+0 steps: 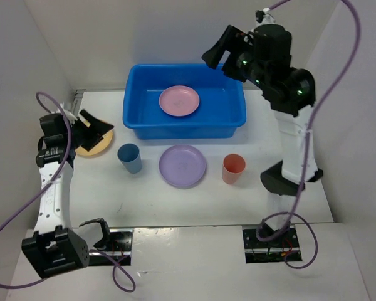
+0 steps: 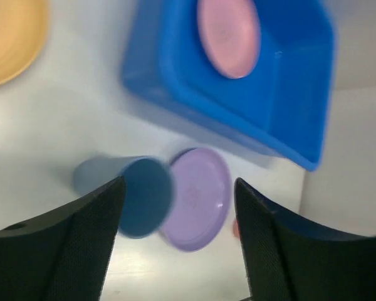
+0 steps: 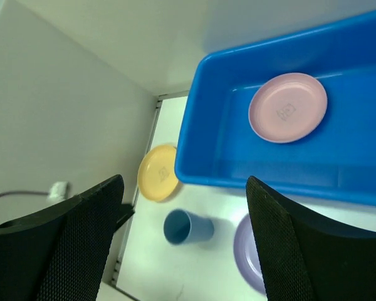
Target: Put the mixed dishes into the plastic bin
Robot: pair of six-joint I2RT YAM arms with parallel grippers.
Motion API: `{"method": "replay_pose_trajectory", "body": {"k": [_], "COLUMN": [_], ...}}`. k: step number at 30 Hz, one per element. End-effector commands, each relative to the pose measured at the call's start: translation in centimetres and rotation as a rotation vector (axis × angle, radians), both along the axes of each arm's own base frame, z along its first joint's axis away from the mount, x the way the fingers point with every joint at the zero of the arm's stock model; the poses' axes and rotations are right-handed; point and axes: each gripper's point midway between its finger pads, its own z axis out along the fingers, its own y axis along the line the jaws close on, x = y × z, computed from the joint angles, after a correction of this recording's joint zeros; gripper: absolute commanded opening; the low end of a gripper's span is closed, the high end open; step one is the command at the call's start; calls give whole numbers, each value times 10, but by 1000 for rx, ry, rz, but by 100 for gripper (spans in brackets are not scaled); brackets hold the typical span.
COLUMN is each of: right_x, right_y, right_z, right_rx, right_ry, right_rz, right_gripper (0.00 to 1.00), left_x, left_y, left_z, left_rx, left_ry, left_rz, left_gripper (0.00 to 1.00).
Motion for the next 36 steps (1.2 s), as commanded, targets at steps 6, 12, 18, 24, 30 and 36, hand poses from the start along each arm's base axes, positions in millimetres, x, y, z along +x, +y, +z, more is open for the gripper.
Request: {"method": "replay_pose_trajectory", "body": {"k": [6, 12, 18, 24, 30, 36], "right_x": [-91, -140, -142, -126, -111, -104], "right_y": [-77, -119, -112, -114, -112, -110], "right_z": [20, 20, 18, 17, 10, 7], "right_rx": [-97, -46, -19, -86, -100, -103], "right_ry": [-25, -189, -320, -344, -339, -332], "right_rz": [-97, -101, -30, -55, -75, -74], "right_gripper": [83, 79, 75, 75, 75, 75], "left_x": [4, -14, -8, 9, 21, 25], "left_y": [52, 106, 137, 153, 164, 175], "left_z": [-53, -83, -115, -156, -200, -225], "left_rx": [-270, -224, -267, -407, -484, -467], "left_ry": [101, 171, 239, 310, 382, 423], "left_rz": [311, 611, 730, 734, 713, 743], "left_gripper": [24, 25, 90, 93, 93, 89]}}
